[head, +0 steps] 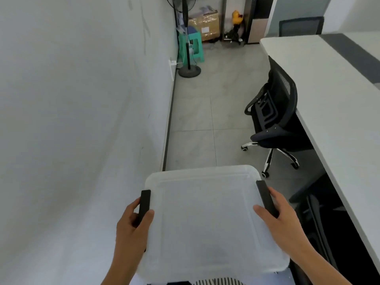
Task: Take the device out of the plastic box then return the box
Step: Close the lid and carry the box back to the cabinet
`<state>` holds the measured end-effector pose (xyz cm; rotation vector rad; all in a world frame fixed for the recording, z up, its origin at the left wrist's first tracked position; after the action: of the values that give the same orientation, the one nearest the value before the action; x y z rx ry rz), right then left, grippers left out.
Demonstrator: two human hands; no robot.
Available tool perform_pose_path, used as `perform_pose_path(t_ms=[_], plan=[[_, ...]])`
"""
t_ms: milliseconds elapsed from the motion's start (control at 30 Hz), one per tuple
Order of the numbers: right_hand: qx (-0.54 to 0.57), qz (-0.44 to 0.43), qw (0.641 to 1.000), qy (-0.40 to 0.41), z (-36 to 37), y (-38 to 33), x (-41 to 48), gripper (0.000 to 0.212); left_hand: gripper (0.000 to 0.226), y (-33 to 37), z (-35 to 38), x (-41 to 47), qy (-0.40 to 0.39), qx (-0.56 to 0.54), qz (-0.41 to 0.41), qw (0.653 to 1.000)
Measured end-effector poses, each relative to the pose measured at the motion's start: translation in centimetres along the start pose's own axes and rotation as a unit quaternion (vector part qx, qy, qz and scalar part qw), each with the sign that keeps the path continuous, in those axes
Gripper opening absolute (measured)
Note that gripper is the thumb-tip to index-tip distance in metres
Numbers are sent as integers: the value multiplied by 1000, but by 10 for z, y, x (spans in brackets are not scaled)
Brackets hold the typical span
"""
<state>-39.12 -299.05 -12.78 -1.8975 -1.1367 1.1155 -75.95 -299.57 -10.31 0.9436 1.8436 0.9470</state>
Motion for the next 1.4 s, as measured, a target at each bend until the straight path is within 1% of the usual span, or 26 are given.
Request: perform_pose_path(t_ms=[133, 267, 400, 600, 767, 900, 1033, 1167, 1267, 1400], plan=[[-7, -19, 1000, -6, 8, -59, 84, 55, 38, 42, 11, 78, 20, -17, -2, 1000], [-16, -6, 1000, 0, 23, -89, 171, 56, 37, 76, 41, 169, 9, -30, 0, 1000], [-8, -1, 999, 34, 31, -126, 264, 57, 37, 117, 75, 276, -12, -38, 9, 999], [36, 7, 995, 95, 17, -199, 383, 60, 37, 221, 123, 415, -45, -29, 40, 998], [61, 31, 988, 137, -1, -223, 469, 59, 37, 287, 183, 510, -89, -8, 57, 994], [59, 48, 987, 144, -7, -235, 559, 60, 39, 321, 240, 587, -107, 8, 47, 993], [63, 55, 988, 131, -19, -261, 670, 59, 40, 372, 291, 664, -102, 16, 48, 994], [47, 43, 991, 115, -29, -317, 775, 57, 40, 436, 321, 739, -72, -1, 48, 996], [38, 18, 995, 87, -34, -355, 848, 57, 40, 467, 342, 791, -59, 4, 44, 997], [32, 2, 997, 76, -36, -396, 942, 58, 39, 503, 372, 864, -46, -17, 37, 998]])
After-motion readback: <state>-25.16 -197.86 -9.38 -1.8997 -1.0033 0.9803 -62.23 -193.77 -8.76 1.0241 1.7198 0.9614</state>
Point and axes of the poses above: each hand's wrist, its own x-axis towards the middle knuckle, its own z-axis out of the palm, y = z × x, the point moved 10 cm from there along x, towards the middle knuckle
